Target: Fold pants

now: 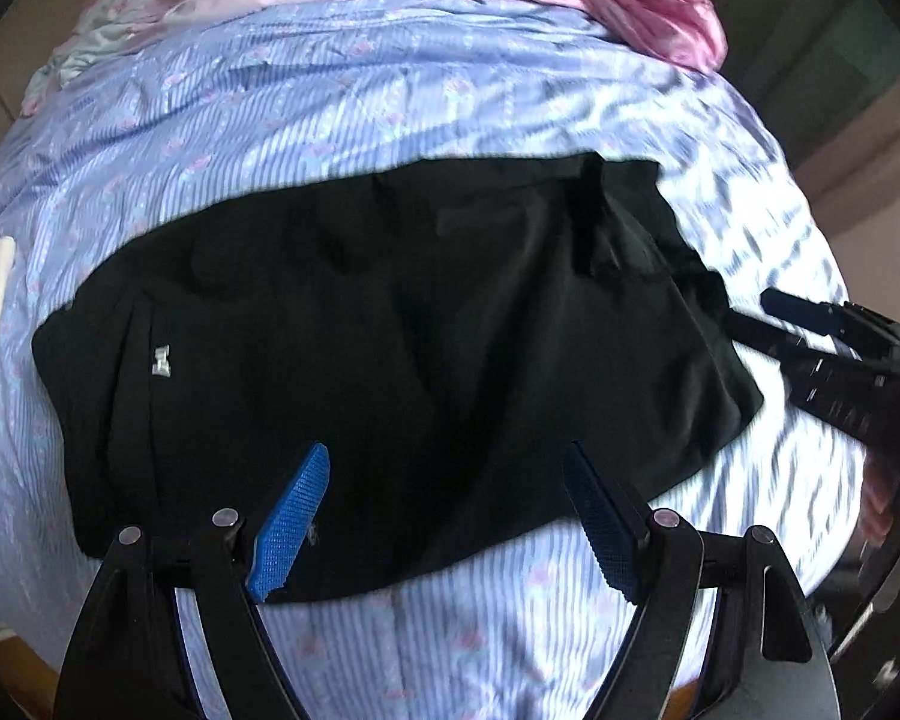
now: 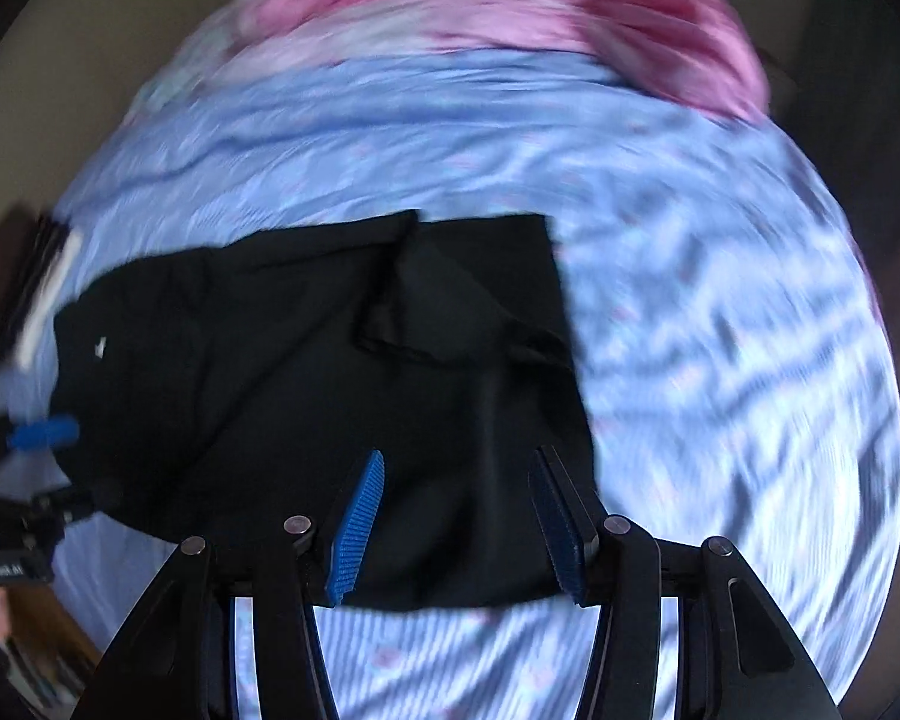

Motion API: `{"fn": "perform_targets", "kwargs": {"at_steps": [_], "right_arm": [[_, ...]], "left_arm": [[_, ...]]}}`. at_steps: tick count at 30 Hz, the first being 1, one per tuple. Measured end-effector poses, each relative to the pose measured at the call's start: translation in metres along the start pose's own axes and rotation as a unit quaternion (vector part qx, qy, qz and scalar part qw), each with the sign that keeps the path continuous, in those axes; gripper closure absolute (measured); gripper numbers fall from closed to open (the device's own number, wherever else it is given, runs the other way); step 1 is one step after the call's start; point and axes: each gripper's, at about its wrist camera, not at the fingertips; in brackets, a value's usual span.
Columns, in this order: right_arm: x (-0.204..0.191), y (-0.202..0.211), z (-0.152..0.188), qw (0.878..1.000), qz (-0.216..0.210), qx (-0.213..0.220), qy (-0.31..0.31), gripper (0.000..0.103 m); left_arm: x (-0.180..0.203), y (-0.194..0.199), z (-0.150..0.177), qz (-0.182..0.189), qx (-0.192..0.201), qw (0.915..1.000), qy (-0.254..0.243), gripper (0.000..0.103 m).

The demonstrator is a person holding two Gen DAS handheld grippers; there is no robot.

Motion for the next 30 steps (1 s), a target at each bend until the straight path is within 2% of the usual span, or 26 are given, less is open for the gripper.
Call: {"fn": "perform_targets", "kwargs": {"at_steps": [2,7,13,15,17,18,19,22,26,30], "right_arm": [[-0.010,-0.012,-0.018,1.000,-0.003,-0.008,0.029,0.051],[-0.024,-0.036,-0.049,0.998,-0.011,-0.027,0.062,0.051],[-0.027,-0.067,-0.066,0.996,-0.017,-0.060,0.067,0.051],[-0.032,-0.077,-0.069,0.994,-0.002,-0.068,0.080,0.052],[-0.034,-0.085,-0.071,0.993,0.021,-0.074,0.088,0.066],[-0.034,-0.088,-0.073,0.992,0.025,-0.078,0.092,0.081],[-0.032,-0.089,-0.076,0.992,0.038,-0.077,0.094,0.091],[-0.016,-0.078,-0.086,0.993,0.066,-0.050,0.083,0.094],[0.025,-0.060,-0.111,0.995,0.095,-0.021,0.023,0.096],[0.061,-0.061,-0.133,0.992,0.112,-0.048,-0.031,0.096]], "left_arm": [[0.000,-0.005,-0.018,0.001,0.001,0.9999,0.014,0.023],[0.005,-0.016,-0.048,-0.027,-0.016,0.9992,0.026,0.023],[0.006,-0.019,-0.047,-0.022,-0.029,0.9988,0.034,0.023],[0.006,-0.022,-0.044,-0.027,-0.034,0.9985,0.033,0.023],[0.006,-0.024,-0.041,-0.028,-0.039,0.9983,0.033,0.023],[0.006,-0.025,-0.040,-0.029,-0.041,0.9982,0.032,0.023],[0.006,-0.025,-0.038,-0.032,-0.040,0.9982,0.031,0.023],[0.005,-0.023,-0.036,-0.037,-0.038,0.9981,0.031,0.023],[0.004,-0.017,-0.038,-0.033,-0.030,0.9984,0.034,0.023],[0.005,-0.010,-0.042,-0.030,-0.021,0.9987,0.037,0.023]]}}
Point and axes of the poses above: each gripper's, at about its wrist camera, not at the fingertips, and y roughly against the way its jaws point, x to its right, z to its underside, and after that the axes turned 10 degrees about -x, right-handed
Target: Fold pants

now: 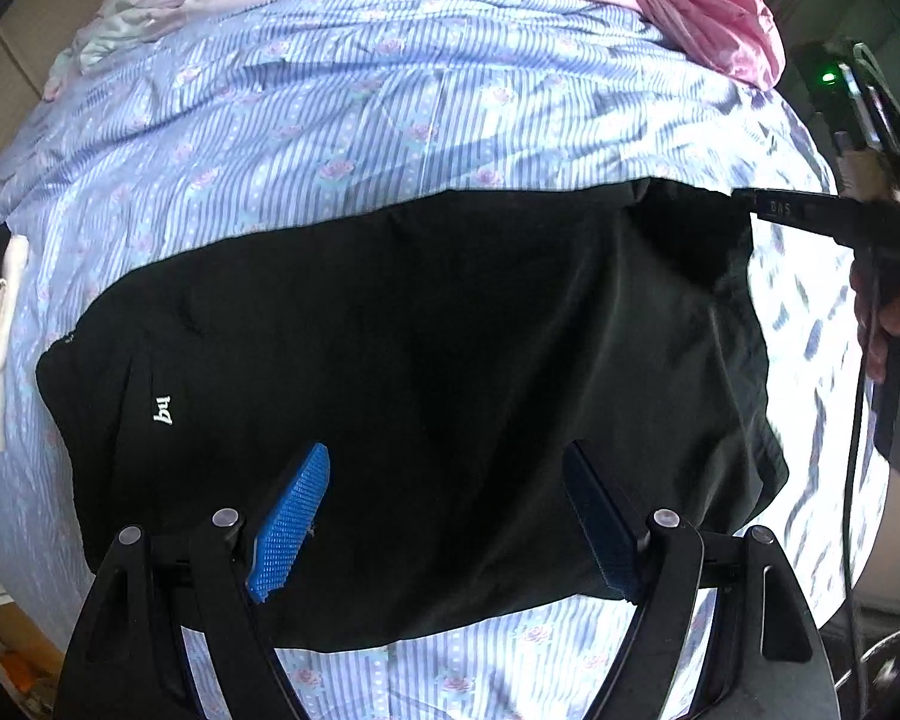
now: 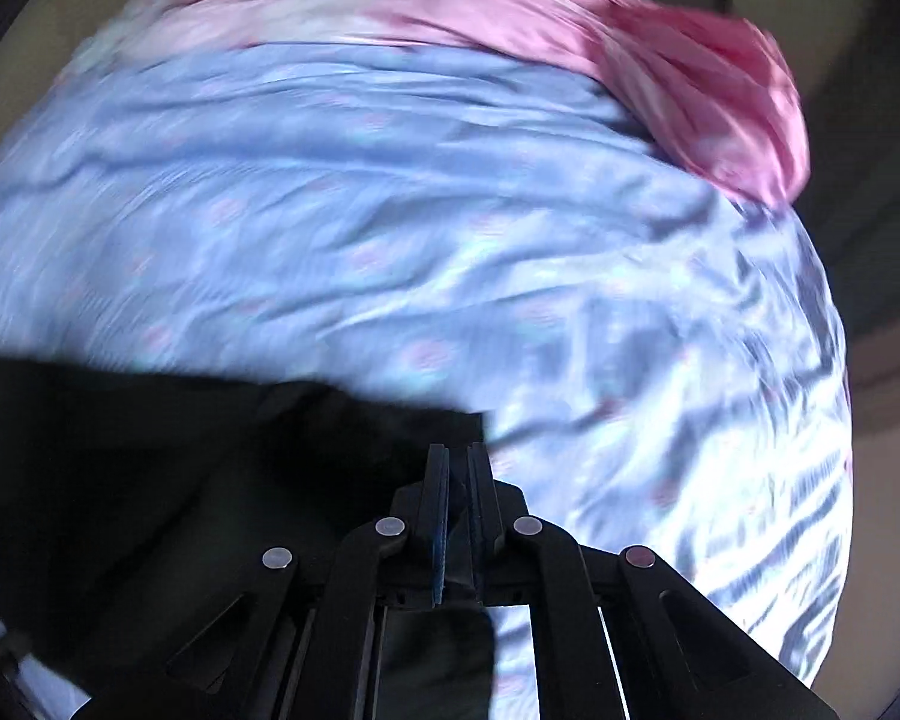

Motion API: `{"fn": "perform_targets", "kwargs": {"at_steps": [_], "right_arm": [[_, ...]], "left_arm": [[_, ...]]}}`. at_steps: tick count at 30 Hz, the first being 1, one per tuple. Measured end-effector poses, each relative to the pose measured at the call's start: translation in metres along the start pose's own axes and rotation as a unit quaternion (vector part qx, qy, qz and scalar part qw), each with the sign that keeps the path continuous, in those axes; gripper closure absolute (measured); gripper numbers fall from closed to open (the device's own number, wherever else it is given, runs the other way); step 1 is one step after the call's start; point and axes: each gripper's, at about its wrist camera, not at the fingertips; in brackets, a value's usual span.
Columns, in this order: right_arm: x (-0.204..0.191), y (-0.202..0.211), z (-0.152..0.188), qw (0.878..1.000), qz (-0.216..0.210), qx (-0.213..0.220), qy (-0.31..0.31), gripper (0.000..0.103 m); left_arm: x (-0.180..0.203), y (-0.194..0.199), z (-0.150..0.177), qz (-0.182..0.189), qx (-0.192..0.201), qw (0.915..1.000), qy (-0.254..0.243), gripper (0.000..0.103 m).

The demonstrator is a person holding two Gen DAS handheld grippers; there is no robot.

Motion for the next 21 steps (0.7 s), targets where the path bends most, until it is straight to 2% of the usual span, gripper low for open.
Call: {"fn": "perform_targets", "kwargs": {"at_steps": [2,3,4,5,7,14,17,21], "right_arm": [[0.011,-0.002,-0.006,0.999,0.030,-0.007,-0.024,0.093],[0.016,-0.001,-0.007,0.999,0.041,-0.006,-0.035,0.079],[0.020,0.003,-0.006,0.998,0.049,-0.001,-0.046,0.054],[0.022,0.007,-0.003,0.997,0.055,0.009,-0.053,0.046],[0.021,0.025,0.006,0.996,0.064,0.036,-0.055,0.044],[-0.036,0.079,0.050,0.996,-0.036,0.076,0.011,0.044],[-0.070,0.090,0.071,0.993,-0.080,0.080,0.028,0.044],[-0.120,0.093,0.085,0.990,-0.107,0.069,0.052,0.044]], "left_arm": [[0.002,0.004,-0.002,0.000,0.005,1.0000,-0.001,0.023],[0.004,0.006,-0.002,-0.001,0.007,1.0000,-0.002,0.023],[0.005,0.008,-0.003,-0.002,0.012,0.9999,-0.005,0.023],[0.005,0.010,-0.003,-0.004,0.016,0.9998,-0.008,0.023],[0.004,0.015,-0.001,-0.005,0.026,0.9996,-0.012,0.023],[-0.026,0.043,0.016,0.000,0.075,0.9971,-0.015,0.023],[-0.055,0.052,0.030,-0.010,0.090,0.9957,-0.017,0.023],[-0.110,0.053,0.046,-0.016,0.087,0.9961,0.000,0.023]]}}
Point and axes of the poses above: each gripper's, at about its wrist camera, not at the fingertips, and y roughly against the way its jaws point, x to its right, z to its underside, and after that the axes turned 10 degrees about -x, right-handed
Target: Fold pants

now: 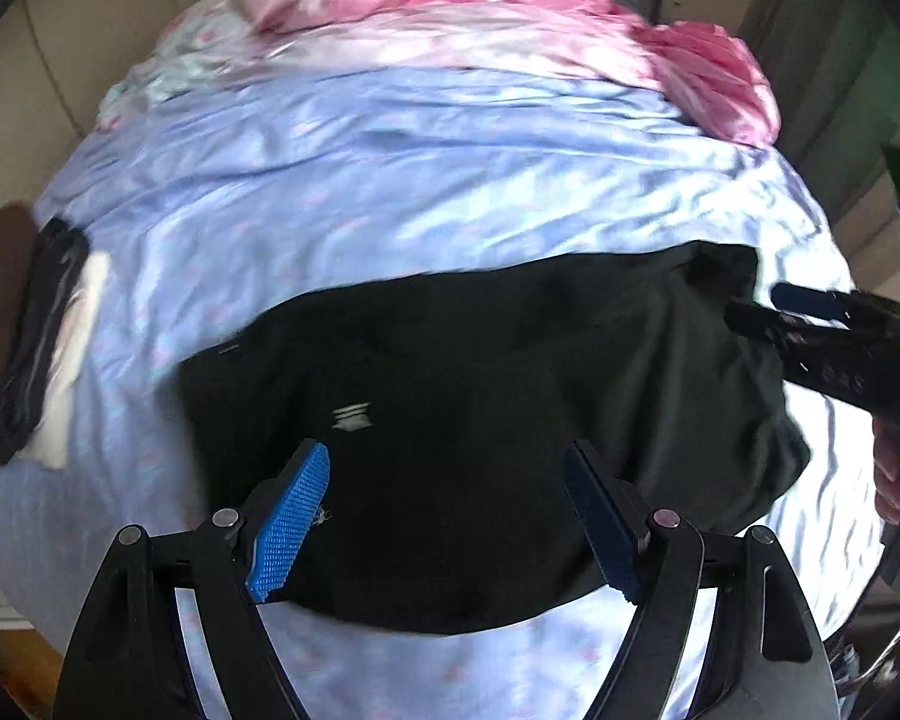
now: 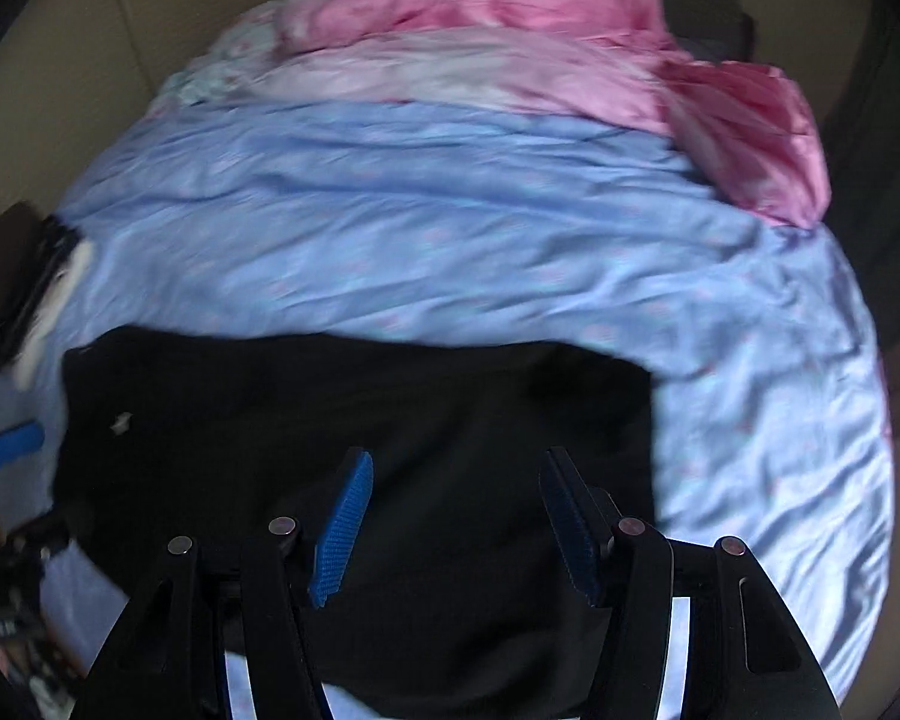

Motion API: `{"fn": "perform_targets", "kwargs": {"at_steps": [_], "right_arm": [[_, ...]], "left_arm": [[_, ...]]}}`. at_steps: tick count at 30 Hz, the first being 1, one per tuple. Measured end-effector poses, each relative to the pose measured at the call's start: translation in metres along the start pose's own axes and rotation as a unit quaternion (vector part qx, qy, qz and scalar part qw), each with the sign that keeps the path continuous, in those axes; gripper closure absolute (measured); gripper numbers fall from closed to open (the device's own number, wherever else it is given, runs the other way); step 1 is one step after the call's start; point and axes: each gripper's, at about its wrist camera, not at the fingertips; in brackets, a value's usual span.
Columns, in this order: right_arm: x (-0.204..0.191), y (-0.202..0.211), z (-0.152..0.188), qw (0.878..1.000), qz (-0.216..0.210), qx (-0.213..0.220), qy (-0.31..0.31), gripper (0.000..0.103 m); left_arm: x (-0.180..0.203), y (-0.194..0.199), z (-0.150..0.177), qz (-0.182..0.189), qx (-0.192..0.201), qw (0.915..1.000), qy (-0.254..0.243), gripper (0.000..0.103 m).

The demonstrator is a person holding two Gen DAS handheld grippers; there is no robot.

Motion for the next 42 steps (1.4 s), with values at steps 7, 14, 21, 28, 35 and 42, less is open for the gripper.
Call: {"fn": "perform_targets", "kwargs": {"at_steps": [7,14,21,28,35,42], "right_arm": [[-0.076,-0.023,-0.008,0.999,-0.028,-0.024,0.034,0.044],[-0.108,-0.048,-0.034,0.999,-0.017,-0.031,-0.011,0.044],[-0.094,-0.087,-0.053,0.995,0.003,-0.071,-0.067,0.044],[-0.074,-0.122,-0.079,0.991,0.046,-0.087,-0.093,0.047],[-0.075,-0.110,-0.081,0.991,0.078,-0.078,-0.080,0.046],[-0.063,-0.026,-0.036,0.996,0.047,-0.008,-0.075,0.045]], "left_arm": [[-0.109,-0.023,0.001,-0.023,-0.010,0.9994,0.022,0.023],[-0.151,-0.061,-0.029,0.028,-0.035,0.9989,-0.011,0.025],[-0.155,-0.096,-0.050,0.079,-0.062,0.9944,-0.031,0.062],[-0.161,-0.109,-0.063,0.083,-0.062,0.9939,-0.039,0.064],[-0.153,-0.102,-0.070,0.032,-0.058,0.9967,-0.048,0.048],[-0.126,-0.011,-0.045,-0.019,0.041,0.9923,-0.115,0.035]]}}
Point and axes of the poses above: each gripper's, at about its wrist camera, not at the fingertips, and y roughly against the way its jaws point, x to its right, z to its underside, and after that the axes turned 10 degrees about -x, right-handed
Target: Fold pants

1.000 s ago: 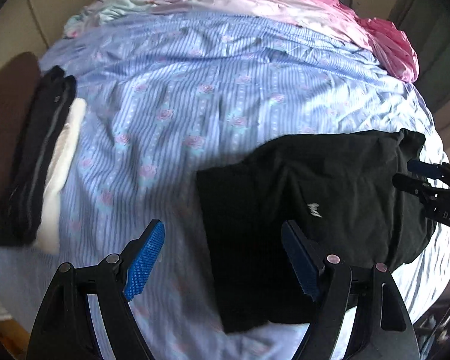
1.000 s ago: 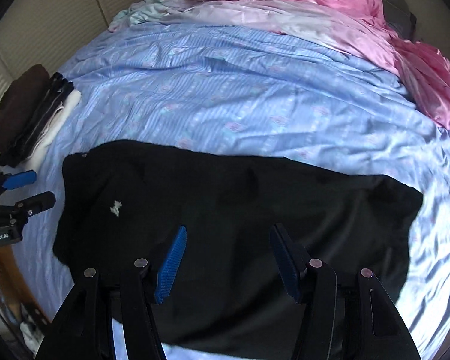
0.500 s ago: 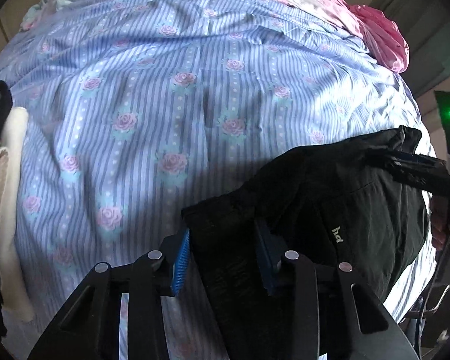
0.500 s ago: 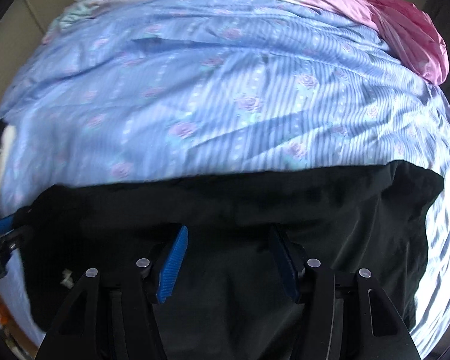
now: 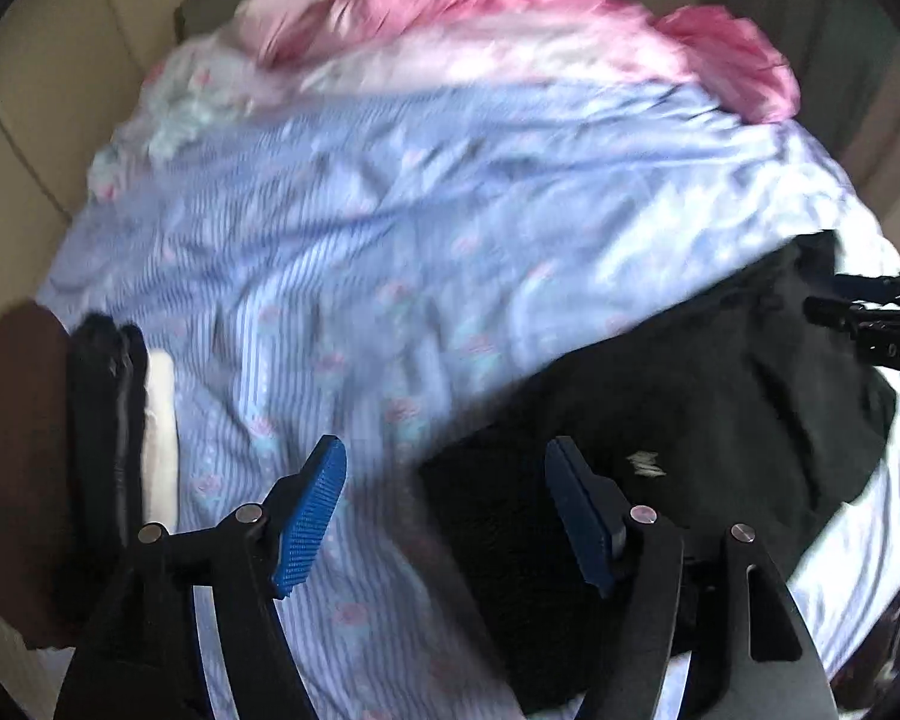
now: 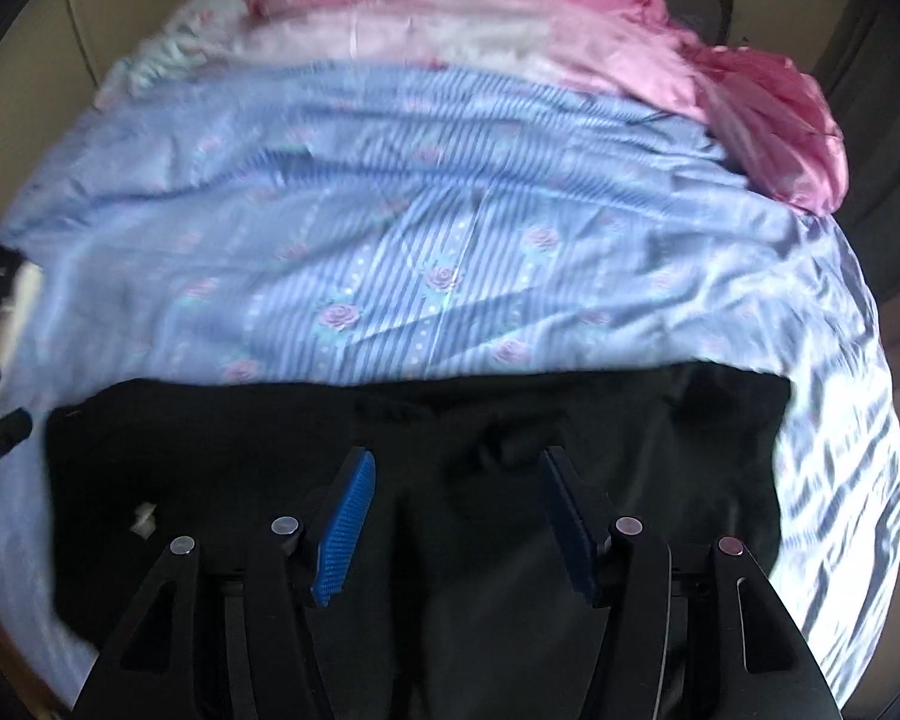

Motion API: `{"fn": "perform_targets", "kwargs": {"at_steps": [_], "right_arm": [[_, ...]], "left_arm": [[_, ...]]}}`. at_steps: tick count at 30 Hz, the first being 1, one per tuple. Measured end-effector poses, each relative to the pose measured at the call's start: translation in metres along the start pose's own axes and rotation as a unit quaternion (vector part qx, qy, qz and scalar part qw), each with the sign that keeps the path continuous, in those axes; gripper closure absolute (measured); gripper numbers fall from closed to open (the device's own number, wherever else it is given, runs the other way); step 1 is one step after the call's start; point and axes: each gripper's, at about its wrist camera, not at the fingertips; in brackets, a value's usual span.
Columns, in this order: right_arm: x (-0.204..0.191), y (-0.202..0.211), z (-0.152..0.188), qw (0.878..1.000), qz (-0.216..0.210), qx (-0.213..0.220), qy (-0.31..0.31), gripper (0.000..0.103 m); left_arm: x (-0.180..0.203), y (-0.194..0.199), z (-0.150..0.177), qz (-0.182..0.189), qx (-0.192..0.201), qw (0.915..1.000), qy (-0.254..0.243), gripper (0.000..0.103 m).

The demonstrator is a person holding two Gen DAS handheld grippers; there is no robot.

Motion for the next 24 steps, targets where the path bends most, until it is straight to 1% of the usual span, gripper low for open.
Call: {"fn": "perform_targets", "kwargs": {"at_steps": [3,4,6,8,10,12,14,16,18,21,23,24], "right_arm": [[0.019,0.031,0.039,0.999,-0.031,0.015,-0.014,0.045],[0.023,0.036,0.049,0.999,-0.035,0.014,-0.014,0.045],[0.031,0.042,0.072,0.999,-0.035,0.006,-0.014,0.045],[0.043,0.044,0.100,0.999,-0.034,-0.009,-0.012,0.045],[0.055,0.047,0.122,0.999,-0.041,-0.021,-0.019,0.045],[0.068,0.048,0.143,0.998,-0.048,-0.030,-0.030,0.045],[0.081,0.047,0.164,0.997,-0.055,-0.038,-0.034,0.045],[0.090,0.045,0.180,0.997,-0.060,-0.042,-0.032,0.045],[0.099,0.042,0.191,0.996,-0.063,-0.047,-0.029,0.046],[0.112,0.035,0.207,0.995,-0.074,-0.052,-0.032,0.046],[0.119,0.028,0.215,0.995,-0.078,-0.055,-0.031,0.047],[0.120,0.026,0.218,0.995,-0.080,-0.057,-0.031,0.049]], "left_arm": [[0.031,0.029,0.016,0.014,0.020,0.9990,-0.036,0.032],[0.049,0.038,0.026,0.021,0.027,0.9980,-0.053,0.031],[0.079,0.050,0.043,0.027,0.034,0.9957,-0.081,0.029],[0.116,0.054,0.063,0.034,0.037,0.9928,-0.108,0.028],[0.153,0.051,0.077,0.041,0.029,0.9897,-0.134,0.028],[0.186,0.047,0.088,0.036,0.028,0.9855,-0.163,0.028],[0.211,0.045,0.096,0.029,0.031,0.9814,-0.187,0.028],[0.241,0.040,0.102,0.038,0.031,0.9765,-0.210,0.028],[0.260,0.034,0.105,0.039,0.029,0.9723,-0.228,0.028],[0.292,0.018,0.108,0.016,0.033,0.9614,-0.272,0.028],[0.310,0.002,0.107,-0.004,0.027,0.9540,-0.298,0.029],[0.315,-0.004,0.106,-0.010,0.023,0.9518,-0.306,0.031]]}}
Point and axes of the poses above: each gripper's, at about its wrist camera, not at the fingertips, and y roughly against the way its jaws point, x to its right, z to its underside, and after that the axes turned 10 degrees about -x, right-handed
